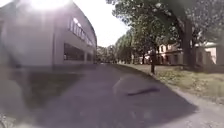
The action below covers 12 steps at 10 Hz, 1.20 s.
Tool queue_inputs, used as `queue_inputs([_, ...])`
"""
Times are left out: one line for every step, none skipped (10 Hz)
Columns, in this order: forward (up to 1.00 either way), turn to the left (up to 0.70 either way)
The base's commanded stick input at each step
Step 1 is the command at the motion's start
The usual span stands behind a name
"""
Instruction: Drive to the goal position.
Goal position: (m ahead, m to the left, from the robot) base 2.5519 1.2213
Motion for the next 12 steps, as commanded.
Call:
queue_inputs([0.7, 0.0])
queue_inputs([0.7, 0.0])
queue_inputs([0.7, 0.0])
queue_inputs([0.7, 0.0])
queue_inputs([0.7, 0.0])
queue_inputs([0.7, 0.0])
queue_inputs([0.7, 0.0])
queue_inputs([0.7, 0.0])
queue_inputs([0.7, 0.0])
queue_inputs([0.7, 0.0])
queue_inputs([0.7, 0.0])
queue_inputs([0.7, 0.0])
